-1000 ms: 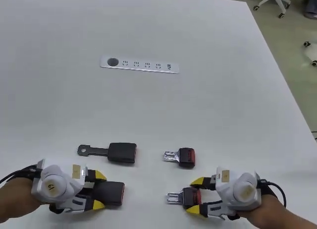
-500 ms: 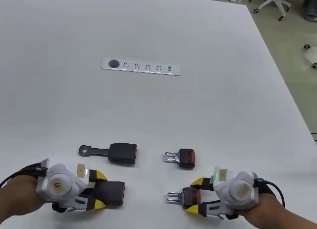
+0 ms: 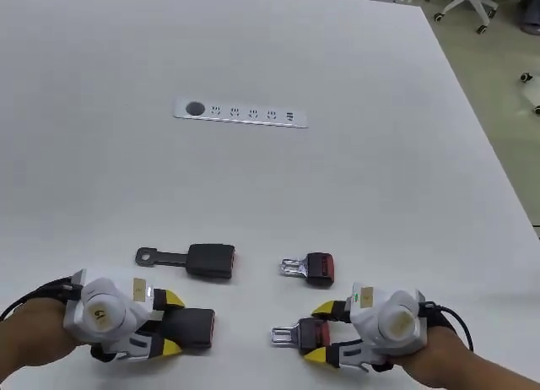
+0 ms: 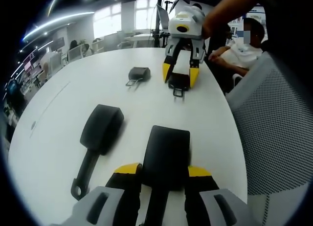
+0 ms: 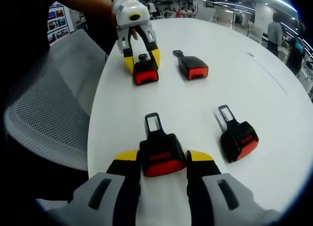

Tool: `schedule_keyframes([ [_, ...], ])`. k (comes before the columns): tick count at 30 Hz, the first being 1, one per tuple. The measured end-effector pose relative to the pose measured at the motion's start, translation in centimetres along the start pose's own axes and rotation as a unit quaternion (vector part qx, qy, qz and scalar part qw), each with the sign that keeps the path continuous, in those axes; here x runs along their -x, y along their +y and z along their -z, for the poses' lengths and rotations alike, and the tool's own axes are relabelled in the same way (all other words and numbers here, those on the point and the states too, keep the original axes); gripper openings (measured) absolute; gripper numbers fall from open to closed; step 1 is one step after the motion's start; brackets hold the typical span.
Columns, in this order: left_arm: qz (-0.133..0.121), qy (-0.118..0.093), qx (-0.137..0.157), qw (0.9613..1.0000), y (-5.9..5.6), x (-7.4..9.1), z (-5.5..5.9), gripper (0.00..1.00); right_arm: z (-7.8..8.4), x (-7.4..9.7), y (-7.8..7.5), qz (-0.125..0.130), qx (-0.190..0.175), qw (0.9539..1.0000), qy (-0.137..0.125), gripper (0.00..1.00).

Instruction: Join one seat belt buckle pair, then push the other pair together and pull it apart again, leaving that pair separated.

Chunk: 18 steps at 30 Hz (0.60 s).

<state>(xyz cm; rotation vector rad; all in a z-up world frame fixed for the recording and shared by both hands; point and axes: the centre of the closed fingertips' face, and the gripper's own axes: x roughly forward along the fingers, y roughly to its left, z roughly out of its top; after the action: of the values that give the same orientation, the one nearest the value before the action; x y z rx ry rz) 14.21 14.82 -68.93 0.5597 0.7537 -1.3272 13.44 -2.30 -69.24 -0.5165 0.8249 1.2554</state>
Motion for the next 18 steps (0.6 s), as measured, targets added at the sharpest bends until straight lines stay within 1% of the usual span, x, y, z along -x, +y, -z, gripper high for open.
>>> schedule_keyframes([
  [2,0.0,0.0,-0.001,1.0,0.0,0.0,-0.1,0.35,-0.5,-0.4,0.0,-0.005,0.001,1.0,-0.006,0.35],
  [6,0.0,0.002,-0.002,1.0,-0.1,0.0,-0.1,0.35,-1.3,-1.2,0.2,-0.003,0.001,0.9999,-0.012,0.35],
  [9,0.0,0.003,0.0,1.0,-0.1,0.0,-0.1,0.35,-2.2,-1.9,0.5,-0.008,0.008,0.9998,-0.015,0.35],
  [11,-0.001,0.003,0.001,1.0,-0.1,0.0,0.0,0.35,-2.7,-2.0,0.9,-0.008,0.009,0.9998,-0.018,0.35],
  [12,-0.001,0.003,0.002,1.0,0.0,0.0,0.0,0.35,-2.8,-2.2,0.5,-0.007,0.008,0.9997,-0.02,0.35],
  [18,-0.003,0.005,0.004,1.0,0.0,0.0,0.1,0.35,-3.7,-3.3,0.6,-0.001,-0.004,0.9995,-0.032,0.35],
])
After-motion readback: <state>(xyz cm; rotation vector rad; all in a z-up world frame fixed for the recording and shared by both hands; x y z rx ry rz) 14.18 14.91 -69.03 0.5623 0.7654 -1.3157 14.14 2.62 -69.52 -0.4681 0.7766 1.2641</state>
